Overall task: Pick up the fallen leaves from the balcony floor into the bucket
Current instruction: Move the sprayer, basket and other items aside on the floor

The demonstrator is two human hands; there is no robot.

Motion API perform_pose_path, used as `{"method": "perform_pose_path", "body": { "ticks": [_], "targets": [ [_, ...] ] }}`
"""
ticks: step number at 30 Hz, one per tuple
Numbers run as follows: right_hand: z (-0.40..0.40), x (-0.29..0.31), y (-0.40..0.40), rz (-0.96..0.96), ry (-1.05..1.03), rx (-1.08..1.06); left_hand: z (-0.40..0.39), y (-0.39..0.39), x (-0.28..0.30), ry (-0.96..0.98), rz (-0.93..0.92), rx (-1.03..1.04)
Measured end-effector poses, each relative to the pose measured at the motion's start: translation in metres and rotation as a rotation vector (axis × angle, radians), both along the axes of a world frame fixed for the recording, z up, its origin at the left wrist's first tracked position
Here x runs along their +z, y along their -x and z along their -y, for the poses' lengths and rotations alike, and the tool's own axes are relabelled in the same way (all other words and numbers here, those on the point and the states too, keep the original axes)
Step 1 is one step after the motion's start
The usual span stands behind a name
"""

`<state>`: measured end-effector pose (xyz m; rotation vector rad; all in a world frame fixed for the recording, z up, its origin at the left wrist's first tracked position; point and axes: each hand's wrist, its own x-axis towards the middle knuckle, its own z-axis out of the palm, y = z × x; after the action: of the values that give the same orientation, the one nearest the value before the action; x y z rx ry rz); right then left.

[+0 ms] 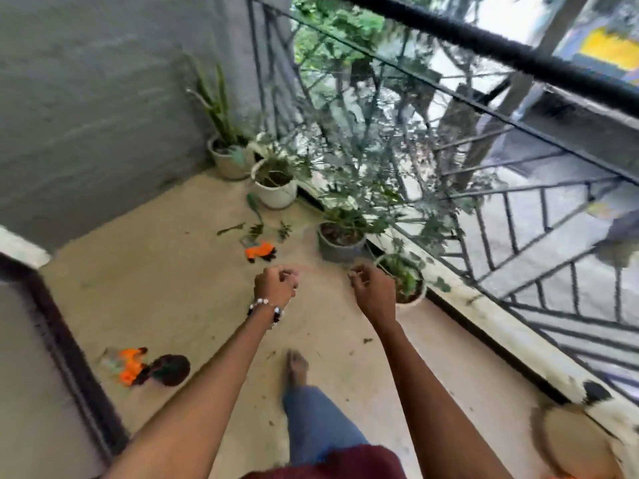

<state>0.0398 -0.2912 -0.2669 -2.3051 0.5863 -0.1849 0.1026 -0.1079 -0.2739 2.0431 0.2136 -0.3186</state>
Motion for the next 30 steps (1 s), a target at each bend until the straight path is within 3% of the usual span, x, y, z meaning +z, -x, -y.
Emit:
{"method": "perform_pose_path", "body": {
  "ticks": [9, 19, 23, 28, 30],
  "targets": [
    [-0.083, -0.022, -0.204, -0.145, -0.073, 0.238, -0.11, -0.16, -0.014, -0.023, -0.048, 0.235],
    [-0.189, -0.037, -0.435, -0.32, 0.047, 0.495, -0.219, -0.363, -0.033, -0.009, -0.1, 0.392],
    [-0.23, -0.076, -0.531, -0.432, -0.023, 0.477, -0.259, -0.463, -0.067, -0.04, -0.129, 0.346],
    [-0.282, -0.157, -0.667, -0.556, -0.047, 0.305, -0.318, -0.624, -0.129, -0.147, -0.248, 0.209],
    [-0.285, -0.155, -0.674, -0.619, -0.057, 0.284, -0.327, -0.637, -0.127, -0.194, -0.24, 0.154]
  ]
}}
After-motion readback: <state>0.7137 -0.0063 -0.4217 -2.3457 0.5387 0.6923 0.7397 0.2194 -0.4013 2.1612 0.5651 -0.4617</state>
